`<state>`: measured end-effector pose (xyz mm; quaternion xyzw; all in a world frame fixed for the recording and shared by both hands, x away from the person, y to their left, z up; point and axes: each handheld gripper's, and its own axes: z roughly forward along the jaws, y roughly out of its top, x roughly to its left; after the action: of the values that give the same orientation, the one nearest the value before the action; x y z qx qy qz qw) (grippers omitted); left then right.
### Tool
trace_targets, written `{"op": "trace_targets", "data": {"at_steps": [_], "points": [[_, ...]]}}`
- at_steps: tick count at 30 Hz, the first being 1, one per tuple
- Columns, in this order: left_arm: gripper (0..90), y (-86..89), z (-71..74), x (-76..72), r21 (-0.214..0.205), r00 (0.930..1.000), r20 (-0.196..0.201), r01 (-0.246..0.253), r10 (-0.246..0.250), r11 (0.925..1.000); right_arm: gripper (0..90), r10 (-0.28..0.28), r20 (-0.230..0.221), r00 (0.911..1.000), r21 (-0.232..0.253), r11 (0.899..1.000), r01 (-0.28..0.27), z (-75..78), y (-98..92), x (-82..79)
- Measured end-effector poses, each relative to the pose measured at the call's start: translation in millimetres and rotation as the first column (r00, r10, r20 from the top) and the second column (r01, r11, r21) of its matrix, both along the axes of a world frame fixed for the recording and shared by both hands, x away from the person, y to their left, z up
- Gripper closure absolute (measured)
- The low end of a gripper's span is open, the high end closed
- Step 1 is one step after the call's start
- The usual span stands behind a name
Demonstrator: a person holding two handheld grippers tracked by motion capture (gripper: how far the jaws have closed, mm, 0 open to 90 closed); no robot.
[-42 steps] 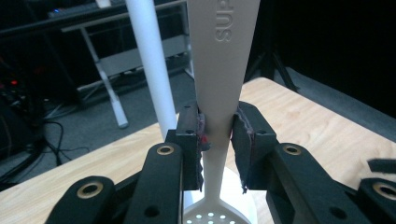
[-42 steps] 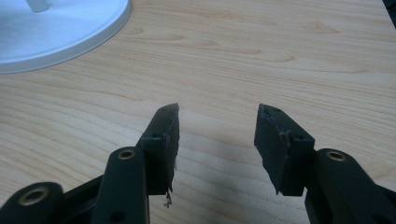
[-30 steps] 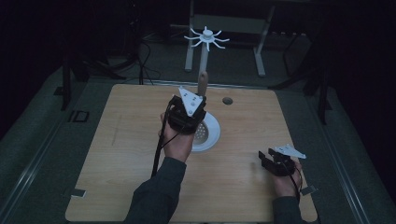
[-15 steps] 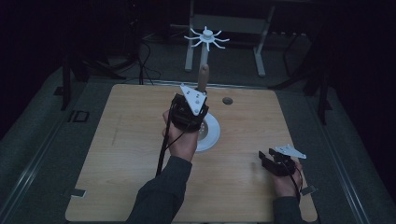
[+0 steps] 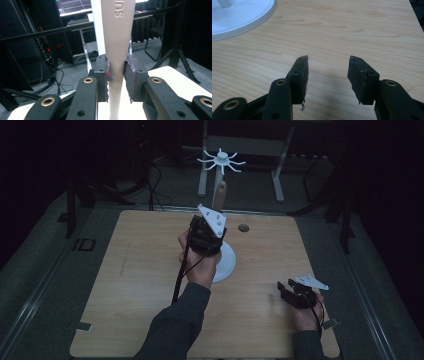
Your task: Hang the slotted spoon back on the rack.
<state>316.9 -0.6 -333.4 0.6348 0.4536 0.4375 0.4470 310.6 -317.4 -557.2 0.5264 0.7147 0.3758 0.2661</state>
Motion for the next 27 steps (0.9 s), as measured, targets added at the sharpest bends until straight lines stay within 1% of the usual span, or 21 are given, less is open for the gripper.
{"op": "trace_targets", "data": {"at_steps": [1,6,16,26,27], "points": [[73.3,-0.9,2.0,1.9,-0.001,0.9999,-0.001,-0.011,0.011,0.9999,50.7,0.0,0.0,1.0,0.001,1.0,0.0,0.0,-0.1,0.0],[73.3,-2.4,5.2,4.4,0.002,0.9997,0.001,-0.024,0.024,0.9997,50.6,-0.002,-0.004,1.0,-0.001,1.0,0.002,-0.4,0.0,0.3],[73.3,-7.5,7.0,9.9,-0.003,0.9989,0.0,-0.047,0.047,0.9989,50.6,-0.013,-0.01,0.9999,0.005,1.0,0.014,-0.6,-1.5,0.5],[73.3,-10.9,10.5,15.0,0.001,0.9978,-0.007,-0.066,0.066,0.9978,50.5,-0.019,-0.012,0.9998,0.007,1.0,0.019,-0.8,-3.7,0.0],[73.3,-12.3,11.7,17.9,0.006,0.9974,-0.01,-0.072,0.072,0.9974,50.4,-0.022,-0.012,0.9997,0.011,1.0,0.023,-0.6,-4.0,-0.1]]}}
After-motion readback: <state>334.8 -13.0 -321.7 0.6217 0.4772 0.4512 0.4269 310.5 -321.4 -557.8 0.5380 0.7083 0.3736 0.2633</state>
